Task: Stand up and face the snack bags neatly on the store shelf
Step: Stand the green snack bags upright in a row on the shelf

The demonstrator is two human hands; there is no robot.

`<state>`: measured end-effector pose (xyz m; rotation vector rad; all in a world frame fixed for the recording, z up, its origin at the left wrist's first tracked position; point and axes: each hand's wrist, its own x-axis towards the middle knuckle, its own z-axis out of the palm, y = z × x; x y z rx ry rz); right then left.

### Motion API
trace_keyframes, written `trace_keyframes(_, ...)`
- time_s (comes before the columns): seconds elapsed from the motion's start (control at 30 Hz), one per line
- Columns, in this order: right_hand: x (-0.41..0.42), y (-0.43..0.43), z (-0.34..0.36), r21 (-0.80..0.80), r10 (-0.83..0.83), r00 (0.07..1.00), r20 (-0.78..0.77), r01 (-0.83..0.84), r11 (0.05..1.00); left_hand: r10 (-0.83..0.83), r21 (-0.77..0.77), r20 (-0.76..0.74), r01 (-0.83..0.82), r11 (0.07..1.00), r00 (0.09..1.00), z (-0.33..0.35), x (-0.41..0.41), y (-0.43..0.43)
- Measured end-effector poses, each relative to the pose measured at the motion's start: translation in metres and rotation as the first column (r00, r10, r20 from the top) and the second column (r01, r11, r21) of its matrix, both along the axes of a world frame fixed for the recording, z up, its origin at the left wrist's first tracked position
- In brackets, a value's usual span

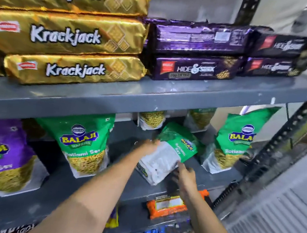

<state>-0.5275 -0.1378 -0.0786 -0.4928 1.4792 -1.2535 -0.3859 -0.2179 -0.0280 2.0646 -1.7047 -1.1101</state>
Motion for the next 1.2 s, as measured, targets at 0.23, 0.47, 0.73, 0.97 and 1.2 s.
trace_keyframes(0.23, 0.012, -0.003, 0.01, -0.198, -0.058, 0.998, -0.016, 0.054, 0.979, 0.282, -0.198, -0.111, -0.299, 0.933, 0.953, -0.029, -0.004, 0.045)
trace_keyframes(0.47, 0.004, -0.033, 0.041, -0.471, 0.064, 0.988, -0.142, -0.124, 0.873, 0.178, -0.395, -0.672, -0.551, 0.735, 0.718, -0.024, 0.001, 0.055)
trace_keyframes(0.73, 0.005, -0.066, 0.026, -0.506, 0.227, 0.956, -0.186, -0.291, 0.812, 0.204, -0.468, -0.647, -0.594, 0.655, 0.735, -0.038, 0.019, 0.048)
trace_keyframes(0.97, 0.002, -0.071, 0.03, -0.536, 0.284, 0.956, -0.07, -0.276, 0.797, 0.191, -0.505, -0.574, -0.528, 0.683, 0.796, -0.041, 0.03, 0.053)
trace_keyframes(1.2, -0.012, -0.086, 0.022, -0.285, 0.313, 0.947, 0.076, -0.28, 0.917, 0.345, -0.282, -0.786, -0.794, 0.538, 0.513, -0.043, -0.004, 0.083)
